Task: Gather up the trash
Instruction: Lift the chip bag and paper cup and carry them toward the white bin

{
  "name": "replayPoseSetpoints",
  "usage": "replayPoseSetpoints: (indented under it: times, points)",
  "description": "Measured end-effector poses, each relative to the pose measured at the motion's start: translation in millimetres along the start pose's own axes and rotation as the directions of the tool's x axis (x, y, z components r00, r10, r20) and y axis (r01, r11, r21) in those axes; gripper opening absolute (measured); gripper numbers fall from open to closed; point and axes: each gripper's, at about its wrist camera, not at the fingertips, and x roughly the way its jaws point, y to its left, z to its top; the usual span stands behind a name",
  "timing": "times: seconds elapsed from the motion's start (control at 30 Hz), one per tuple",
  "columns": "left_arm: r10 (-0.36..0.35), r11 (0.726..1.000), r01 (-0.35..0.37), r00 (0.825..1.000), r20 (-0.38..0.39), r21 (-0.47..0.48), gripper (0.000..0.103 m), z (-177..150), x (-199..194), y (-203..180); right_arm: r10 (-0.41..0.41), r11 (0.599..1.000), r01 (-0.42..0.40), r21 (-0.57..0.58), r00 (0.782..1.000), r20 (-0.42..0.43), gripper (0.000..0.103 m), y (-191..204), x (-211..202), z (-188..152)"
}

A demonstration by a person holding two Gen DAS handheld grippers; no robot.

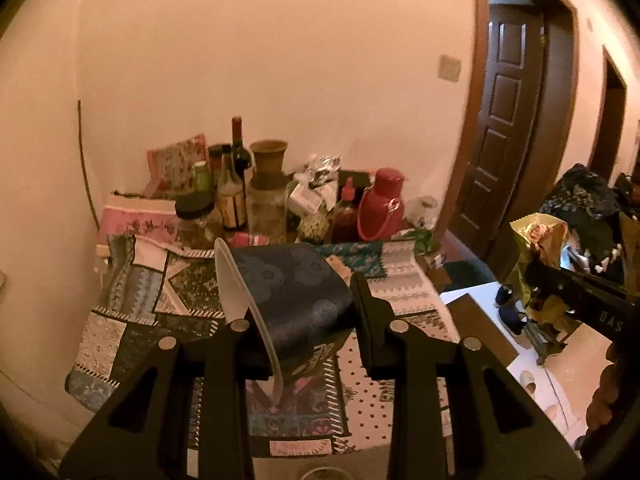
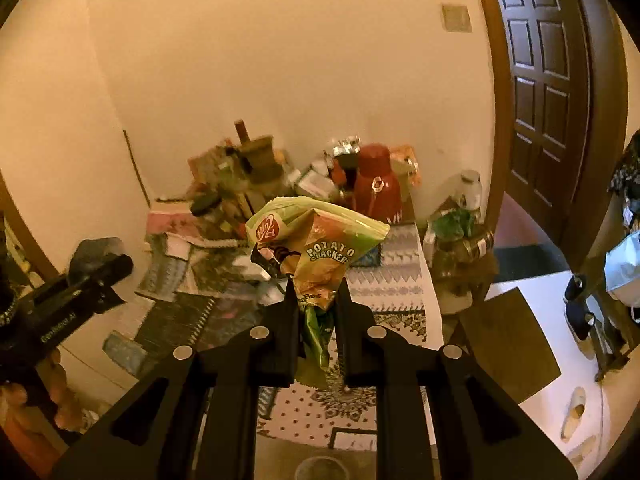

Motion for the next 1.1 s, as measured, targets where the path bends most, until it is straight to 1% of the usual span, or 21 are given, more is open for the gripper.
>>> replayPoseSetpoints:
  times: [0.17,0.27,0.4,0.63,0.8,0.97,1.1]
  points:
    - [-0.055,0.998,0.055,0.997,0.049,0.019,0.030,-4,-33,0,-0.017,1.000,0.017,-0.011,0.998,0.054,0.014,24,-36,-9]
    - [-0.098,0.995,0.097,0.993,0.069,0.026,0.030,-12,-54,7,-0.033,0.999,0.034,-0.017,0.997,0.070,0.014,39,-50,-19]
    - [-0.136,0.990,0.134,0.989,0.065,0.043,0.030,-28,-78,20,-0.061,0.998,0.062,-0.011,0.995,0.082,0.014,64,-71,-38]
    - [-0.156,0.985,0.153,0.987,0.034,0.074,0.030,-71,-129,50,-0.072,0.997,0.070,0.032,0.996,0.060,0.014,109,-99,-81]
    - [-0.168,0.983,0.168,0.986,0.001,0.079,0.030,-105,-155,65,-0.082,0.996,0.080,0.047,0.996,0.041,0.014,130,-116,-110]
    - [-0.192,0.978,0.195,0.980,-0.052,0.067,0.030,-130,-166,70,-0.100,0.993,0.100,0.058,0.995,-0.002,0.014,137,-126,-131]
    - [-0.199,0.977,0.205,0.975,-0.097,0.060,0.030,-147,-164,67,-0.109,0.992,0.112,0.065,0.993,-0.050,0.014,134,-124,-144]
